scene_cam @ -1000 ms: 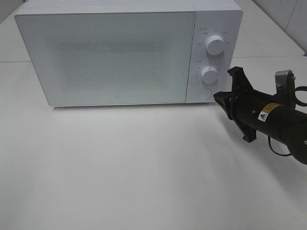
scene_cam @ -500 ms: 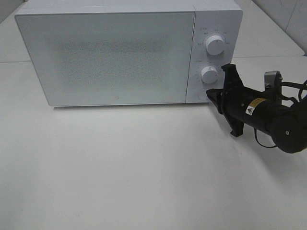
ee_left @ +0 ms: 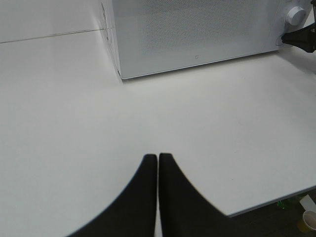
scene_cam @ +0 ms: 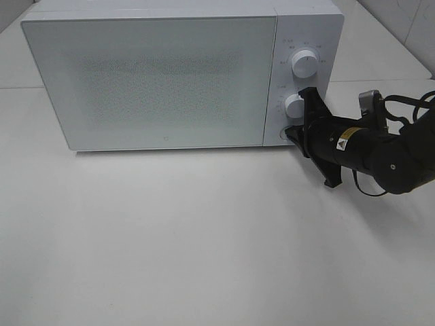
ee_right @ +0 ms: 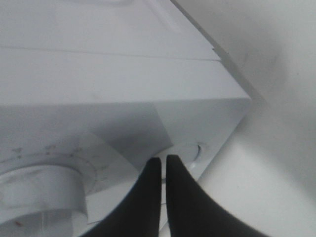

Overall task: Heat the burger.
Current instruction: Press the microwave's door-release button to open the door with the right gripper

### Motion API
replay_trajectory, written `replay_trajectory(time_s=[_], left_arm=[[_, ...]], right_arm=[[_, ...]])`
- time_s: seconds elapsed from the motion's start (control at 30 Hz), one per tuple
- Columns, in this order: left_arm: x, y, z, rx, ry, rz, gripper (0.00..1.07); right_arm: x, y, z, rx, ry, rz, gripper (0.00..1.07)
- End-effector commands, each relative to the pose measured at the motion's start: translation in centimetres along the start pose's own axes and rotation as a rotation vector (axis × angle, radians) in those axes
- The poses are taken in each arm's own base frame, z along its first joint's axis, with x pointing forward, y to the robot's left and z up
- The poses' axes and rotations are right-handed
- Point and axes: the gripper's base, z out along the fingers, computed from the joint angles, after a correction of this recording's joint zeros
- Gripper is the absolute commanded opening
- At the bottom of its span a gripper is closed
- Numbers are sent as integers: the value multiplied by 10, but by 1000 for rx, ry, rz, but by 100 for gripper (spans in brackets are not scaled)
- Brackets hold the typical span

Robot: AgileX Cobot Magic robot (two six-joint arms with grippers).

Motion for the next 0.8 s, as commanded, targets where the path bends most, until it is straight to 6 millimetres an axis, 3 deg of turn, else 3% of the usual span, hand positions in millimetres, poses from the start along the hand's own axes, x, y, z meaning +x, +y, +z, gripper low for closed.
replay_trajectory(time_s=[0.03,0.53,0.8], left_arm=[[1,-1,-2,6,-25,-8,0],[1,-1,-2,6,-25,-8,0],[1,-1,-2,6,-25,-8,0]], right_arm=[[-6,12,3,-66,-35,-8,0],[-4,2,13,-188,-36,88,0],[-7,13,22,-193,-36,66,0]])
